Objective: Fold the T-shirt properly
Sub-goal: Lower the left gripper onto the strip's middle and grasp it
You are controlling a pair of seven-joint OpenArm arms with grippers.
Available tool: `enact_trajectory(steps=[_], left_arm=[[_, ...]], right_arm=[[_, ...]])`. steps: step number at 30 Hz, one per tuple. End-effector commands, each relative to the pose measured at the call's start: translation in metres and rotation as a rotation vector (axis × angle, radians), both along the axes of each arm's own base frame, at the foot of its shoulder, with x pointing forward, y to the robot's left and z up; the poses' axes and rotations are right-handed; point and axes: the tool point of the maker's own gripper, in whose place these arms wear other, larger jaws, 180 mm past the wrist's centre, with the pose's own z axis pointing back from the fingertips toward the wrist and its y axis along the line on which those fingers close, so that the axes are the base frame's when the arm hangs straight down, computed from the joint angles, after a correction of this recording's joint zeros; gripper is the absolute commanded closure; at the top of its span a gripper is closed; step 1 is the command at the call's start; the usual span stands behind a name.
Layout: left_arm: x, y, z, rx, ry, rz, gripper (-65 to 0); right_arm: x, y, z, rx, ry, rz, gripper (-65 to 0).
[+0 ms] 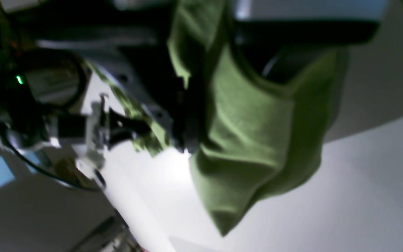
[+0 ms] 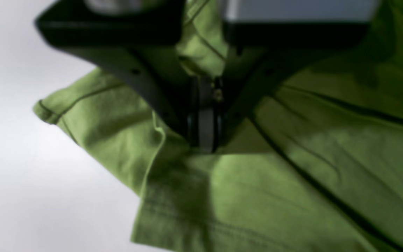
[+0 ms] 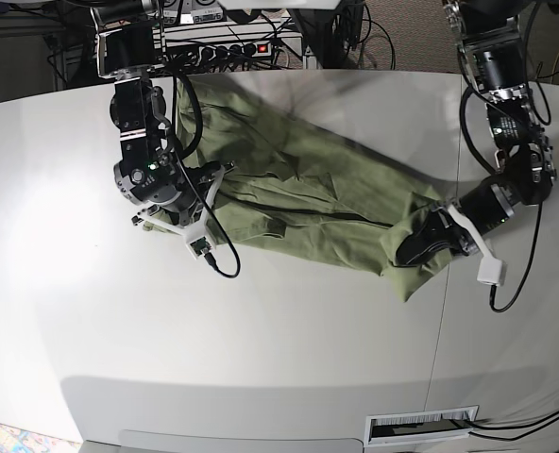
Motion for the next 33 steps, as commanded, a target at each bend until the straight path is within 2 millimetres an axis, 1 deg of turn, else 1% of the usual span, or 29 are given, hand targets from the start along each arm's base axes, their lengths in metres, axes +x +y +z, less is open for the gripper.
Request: enact_trajectory(steps=[1, 5, 8, 9, 11, 12, 15, 18, 20, 23, 24, 25, 29, 33], left_arm=[[0.011, 0.003, 0.020, -0.026, -0.072, 0.030, 0.0], [0.019, -0.004, 0.014, 0.018, -0.073, 0.056, 0.0], [0.022, -0.009, 0.008, 0.057, -0.076, 0.055, 0.0], [0.022, -0.013, 0.003, 0.084, -0.072, 0.044, 0.0], [0.020, -0.025, -0.006, 0.134, -0.062, 0.008, -0.6], [0.018, -0.034, -0.009, 0.143, -0.061, -0.017, -2.0], [0.013, -0.057, -0.012, 0.149, -0.061, -0.089, -5.3], [0.008, -0.075, -0.014, 0.157, -0.067, -0.138, -6.1], [0.005, -0.082, -0.018, 0.171, -0.062, -0.164, -11.1], [0.004, -0.083, -0.021, 0.189, -0.058, -0.172, -23.0], [0.004, -0.083, -0.021, 0.190, -0.059, -0.172, -25.6], [0.004, -0.082, -0.021, 0.193, -0.058, -0.173, -26.4], [0.005, -0.079, -0.020, 0.195, -0.057, -0.168, -26.4], [0.007, -0.067, -0.018, 0.217, -0.065, -0.150, -26.0]], right_arm=[[0.009, 0.002, 0.012, 0.010, -0.042, 0.002, 0.0], [0.009, 0.001, 0.012, 0.010, -0.042, 0.002, 0.0], [0.009, 0.002, 0.012, 0.010, -0.043, 0.003, 0.0], [0.009, 0.002, 0.012, 0.011, -0.044, 0.003, 0.0], [0.010, 0.002, 0.013, 0.011, -0.047, 0.003, 0.0], [0.010, 0.002, 0.013, 0.012, -0.048, 0.004, 0.0], [0.010, 0.002, 0.013, 0.012, -0.049, 0.004, 0.0], [0.010, 0.002, 0.013, 0.012, -0.049, 0.004, 0.0], [0.010, 0.002, 0.013, 0.012, -0.049, 0.004, 0.0], [0.010, 0.002, 0.013, 0.012, -0.049, 0.004, 0.0], [0.010, 0.002, 0.013, 0.012, -0.049, 0.004, 0.0], [0.010, 0.002, 0.013, 0.012, -0.049, 0.004, 0.0], [0.010, 0.002, 0.013, 0.012, -0.049, 0.004, 0.0], [0.010, 0.002, 0.013, 0.012, -0.049, 0.004, 0.0]])
